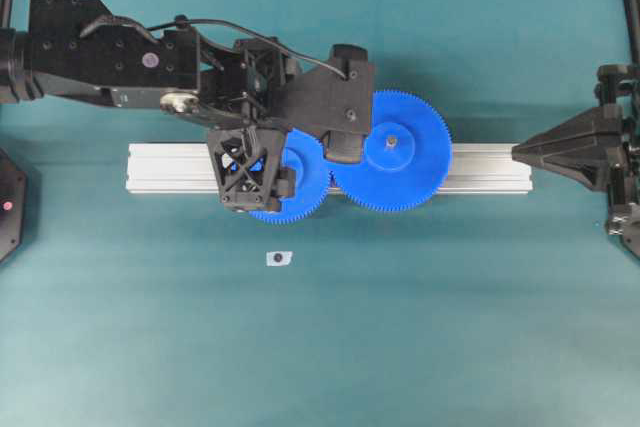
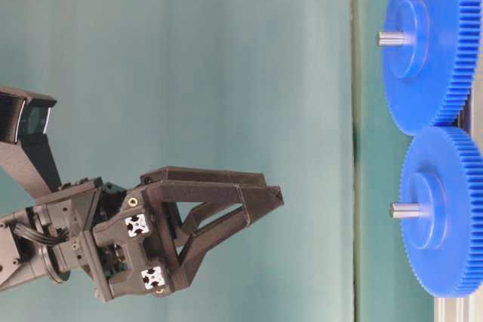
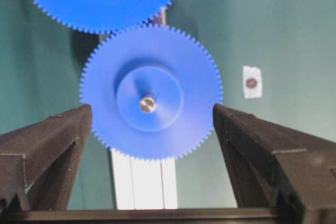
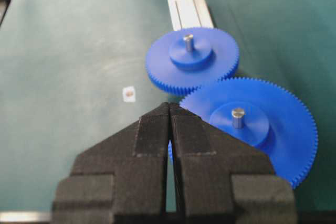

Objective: Insert the small gear onto the shaft.

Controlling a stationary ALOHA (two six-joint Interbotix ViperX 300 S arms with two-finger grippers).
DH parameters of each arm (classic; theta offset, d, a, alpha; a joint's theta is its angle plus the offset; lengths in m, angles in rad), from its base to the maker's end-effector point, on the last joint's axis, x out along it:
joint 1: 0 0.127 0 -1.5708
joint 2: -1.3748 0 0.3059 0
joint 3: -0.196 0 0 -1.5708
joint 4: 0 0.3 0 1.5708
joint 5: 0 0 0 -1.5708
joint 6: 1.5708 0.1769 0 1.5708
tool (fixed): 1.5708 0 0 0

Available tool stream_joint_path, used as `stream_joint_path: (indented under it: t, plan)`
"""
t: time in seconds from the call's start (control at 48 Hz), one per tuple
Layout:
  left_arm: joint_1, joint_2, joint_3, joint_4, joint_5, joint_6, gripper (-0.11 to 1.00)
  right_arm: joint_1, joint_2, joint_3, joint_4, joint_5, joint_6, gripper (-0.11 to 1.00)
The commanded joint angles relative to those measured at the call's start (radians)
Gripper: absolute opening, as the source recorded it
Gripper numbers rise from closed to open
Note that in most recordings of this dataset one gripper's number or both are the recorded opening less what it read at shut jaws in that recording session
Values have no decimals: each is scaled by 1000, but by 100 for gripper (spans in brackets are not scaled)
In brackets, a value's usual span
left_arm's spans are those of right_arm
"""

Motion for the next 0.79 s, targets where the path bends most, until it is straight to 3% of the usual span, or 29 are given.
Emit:
stream_joint_path:
  t: [0.0,0.77]
  plan:
    - [-3,-28,-15,0,-3,-2,88,-2,5,-14,2,-9,11,4]
    - [-11,-41,-26,0,69,-17,88,-2,5,-11,2,-9,11,4]
